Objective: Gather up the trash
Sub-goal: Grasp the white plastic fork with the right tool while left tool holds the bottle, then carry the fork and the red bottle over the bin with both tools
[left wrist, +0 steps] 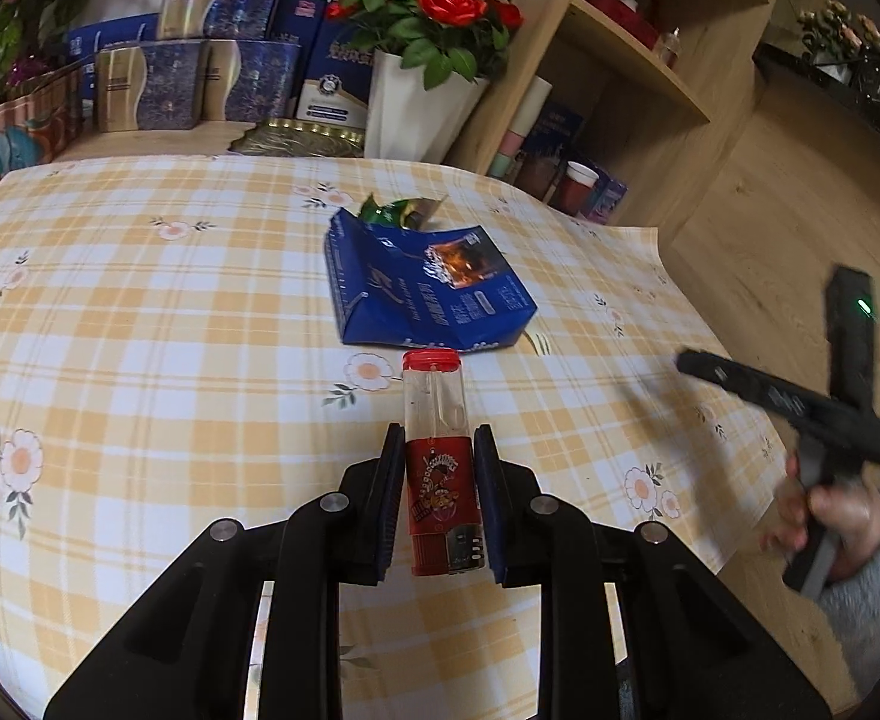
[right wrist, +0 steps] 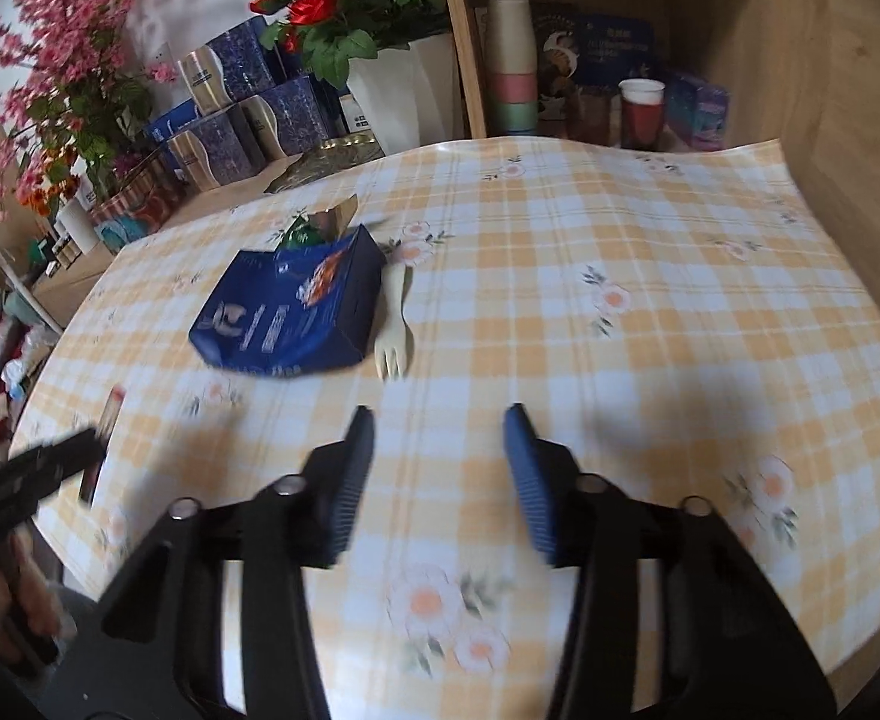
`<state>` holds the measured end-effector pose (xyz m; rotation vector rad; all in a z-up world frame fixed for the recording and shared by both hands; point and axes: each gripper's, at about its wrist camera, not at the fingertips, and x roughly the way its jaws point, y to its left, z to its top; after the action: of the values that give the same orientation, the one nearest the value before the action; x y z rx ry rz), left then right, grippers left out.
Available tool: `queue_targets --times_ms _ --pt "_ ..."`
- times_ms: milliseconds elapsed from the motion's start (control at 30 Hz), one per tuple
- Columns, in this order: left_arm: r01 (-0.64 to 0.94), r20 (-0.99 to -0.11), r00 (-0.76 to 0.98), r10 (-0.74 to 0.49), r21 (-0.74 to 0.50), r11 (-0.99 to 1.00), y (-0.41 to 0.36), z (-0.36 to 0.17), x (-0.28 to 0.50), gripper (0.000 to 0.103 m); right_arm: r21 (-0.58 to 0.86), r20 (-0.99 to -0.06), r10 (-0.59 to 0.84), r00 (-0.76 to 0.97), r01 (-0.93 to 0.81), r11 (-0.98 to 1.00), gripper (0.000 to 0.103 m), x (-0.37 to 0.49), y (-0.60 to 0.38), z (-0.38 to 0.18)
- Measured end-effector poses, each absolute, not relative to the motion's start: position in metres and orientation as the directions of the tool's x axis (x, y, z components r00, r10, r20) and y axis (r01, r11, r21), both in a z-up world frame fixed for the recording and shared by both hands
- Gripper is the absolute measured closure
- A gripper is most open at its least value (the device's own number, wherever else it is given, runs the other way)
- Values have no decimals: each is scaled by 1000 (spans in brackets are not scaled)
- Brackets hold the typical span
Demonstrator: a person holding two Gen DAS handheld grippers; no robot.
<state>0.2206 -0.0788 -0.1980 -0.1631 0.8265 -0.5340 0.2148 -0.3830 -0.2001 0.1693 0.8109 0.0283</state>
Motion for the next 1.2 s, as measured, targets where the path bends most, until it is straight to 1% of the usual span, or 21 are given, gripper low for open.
queue_targets --times_ms 67,200,367,733,833,867,1000,1200 --pt "383 -655 561 -506 -336 860 -75 -198 221 80 169 -728 99 678 39 985 67 233 -380 -203" --pt "376 -655 569 -497 -330 866 -69 -200 222 80 151 -763 100 639 26 988 68 271 -366 -214" --pt "370 -654 572 -495 -333 867 -64 -202 225 80 78 -811 53 583 18 997 70 310 -348 -235" --pt "366 -642 572 -510 -357 860 -56 -201 227 80 -44 -854 -11 520 -51 998 70 346 -325 -261" --pt "361 -642 574 -509 -359 860 -54 -201 227 80 -25 -853 3 522 -48 999 73 348 -328 -262" --pt "361 -642 574 -508 -359 861 -54 -201 227 80 -8 -854 21 519 -53 999 78 348 -328 -261" --pt "360 -641 576 -507 -358 862 -52 -200 227 80 -24 -849 10 528 -58 998 78 340 -326 -261" --pt "367 -641 580 -503 -346 863 -51 -195 221 80 9 -801 26 598 -30 999 78 312 -334 -243"
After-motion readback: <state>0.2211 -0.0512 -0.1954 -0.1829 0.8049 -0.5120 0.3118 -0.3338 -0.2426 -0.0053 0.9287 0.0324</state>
